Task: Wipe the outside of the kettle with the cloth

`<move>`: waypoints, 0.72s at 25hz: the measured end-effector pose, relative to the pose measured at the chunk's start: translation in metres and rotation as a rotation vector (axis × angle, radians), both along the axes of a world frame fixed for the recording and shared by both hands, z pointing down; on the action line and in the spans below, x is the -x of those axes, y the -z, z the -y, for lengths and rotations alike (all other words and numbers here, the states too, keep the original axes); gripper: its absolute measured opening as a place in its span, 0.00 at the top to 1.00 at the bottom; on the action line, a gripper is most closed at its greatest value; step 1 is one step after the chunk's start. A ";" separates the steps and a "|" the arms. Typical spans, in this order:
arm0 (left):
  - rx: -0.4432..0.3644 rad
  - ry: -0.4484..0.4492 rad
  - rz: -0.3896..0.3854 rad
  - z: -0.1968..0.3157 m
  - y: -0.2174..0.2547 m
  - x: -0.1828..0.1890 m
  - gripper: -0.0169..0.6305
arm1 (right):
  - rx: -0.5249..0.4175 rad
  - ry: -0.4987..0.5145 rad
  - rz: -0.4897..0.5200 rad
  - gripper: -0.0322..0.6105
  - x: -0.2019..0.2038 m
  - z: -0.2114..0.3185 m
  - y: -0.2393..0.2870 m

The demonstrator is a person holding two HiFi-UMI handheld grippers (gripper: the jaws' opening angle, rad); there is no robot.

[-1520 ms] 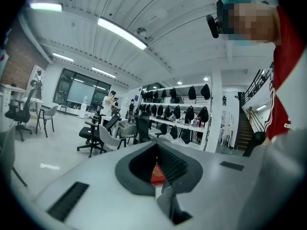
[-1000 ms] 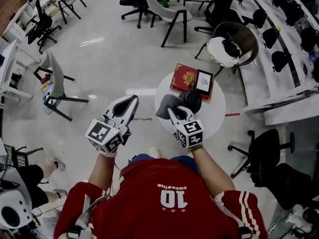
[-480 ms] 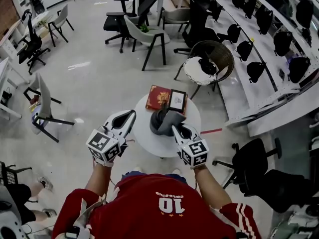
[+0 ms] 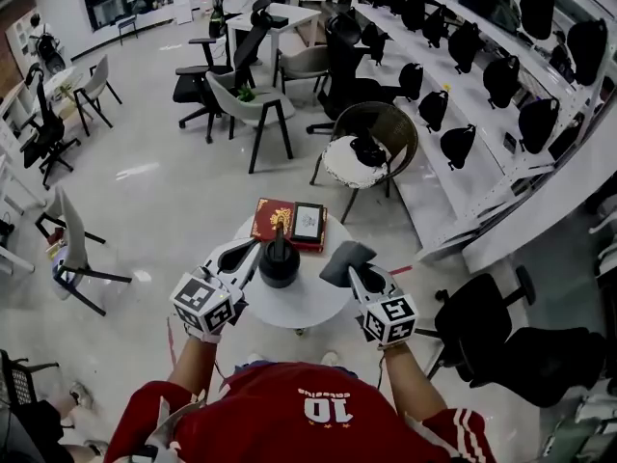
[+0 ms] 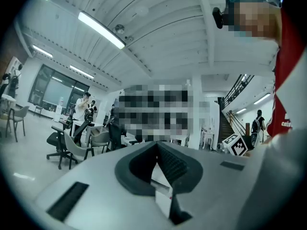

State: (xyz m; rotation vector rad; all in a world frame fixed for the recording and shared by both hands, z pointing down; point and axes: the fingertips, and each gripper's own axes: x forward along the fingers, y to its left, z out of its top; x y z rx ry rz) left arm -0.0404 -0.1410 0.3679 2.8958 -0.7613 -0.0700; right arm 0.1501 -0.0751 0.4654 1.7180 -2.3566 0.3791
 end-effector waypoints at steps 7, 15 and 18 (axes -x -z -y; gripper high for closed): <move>-0.031 -0.048 0.000 -0.010 0.018 -0.041 0.96 | -0.083 -0.071 0.041 0.87 -0.035 -0.004 0.034; -0.054 -0.052 -0.010 -0.012 0.028 -0.060 0.96 | -0.208 -0.068 0.037 0.87 -0.036 -0.008 0.085; -0.057 -0.036 -0.013 -0.009 0.029 -0.059 0.96 | -0.241 -0.081 0.038 0.87 -0.043 -0.011 0.099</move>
